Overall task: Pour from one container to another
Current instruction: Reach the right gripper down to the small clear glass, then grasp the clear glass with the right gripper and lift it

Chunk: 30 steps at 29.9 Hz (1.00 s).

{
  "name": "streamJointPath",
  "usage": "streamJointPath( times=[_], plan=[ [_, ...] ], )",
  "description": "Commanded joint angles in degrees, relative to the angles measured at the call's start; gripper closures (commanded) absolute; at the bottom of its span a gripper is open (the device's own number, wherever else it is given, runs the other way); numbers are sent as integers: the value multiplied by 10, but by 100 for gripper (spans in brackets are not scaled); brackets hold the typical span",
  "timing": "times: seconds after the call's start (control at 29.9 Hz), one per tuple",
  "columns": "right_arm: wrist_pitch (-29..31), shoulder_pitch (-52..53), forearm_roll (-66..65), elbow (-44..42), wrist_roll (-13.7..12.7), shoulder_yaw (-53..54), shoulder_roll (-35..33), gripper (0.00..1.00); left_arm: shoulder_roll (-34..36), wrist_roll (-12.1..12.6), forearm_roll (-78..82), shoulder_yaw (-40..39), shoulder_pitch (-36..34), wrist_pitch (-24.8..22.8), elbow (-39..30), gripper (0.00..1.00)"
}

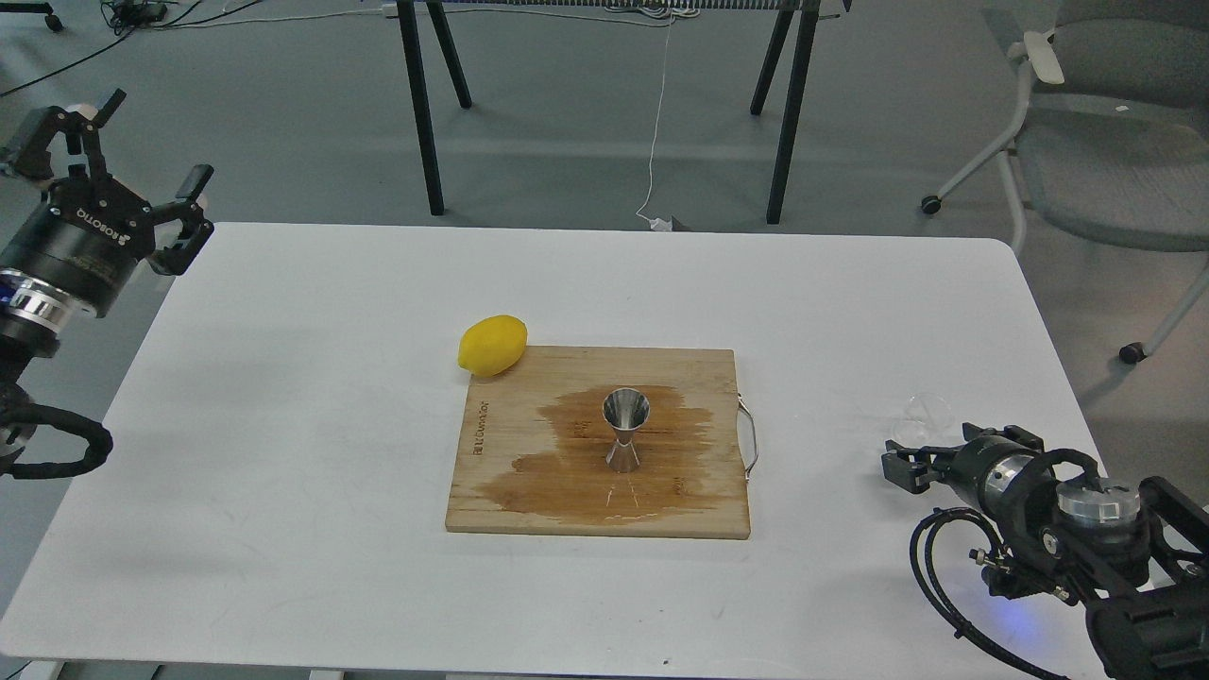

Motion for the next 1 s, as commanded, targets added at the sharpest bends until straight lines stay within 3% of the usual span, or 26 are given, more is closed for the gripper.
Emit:
streamJointPath(
  times=[0.0,0.4,0.6,0.77,0.97],
  plan=[
    [0,15,-2,-15,0,0,4,1,-1,0,0,0,0,0,0,7],
    [-1,18,-5,-19,6,0,25,6,-1,0,0,0,1,0,4,7],
    [-1,18,-15,-18,9,0,30,18,-1,0,0,1,4,0,17,7],
    [-1,18,-15,-19,10,0,33,19,-2,0,0,1,4,0,18,7],
    [0,18,-15,-19,10,4,33,29,-8,0,0,1,4,0,18,7]
  ],
)
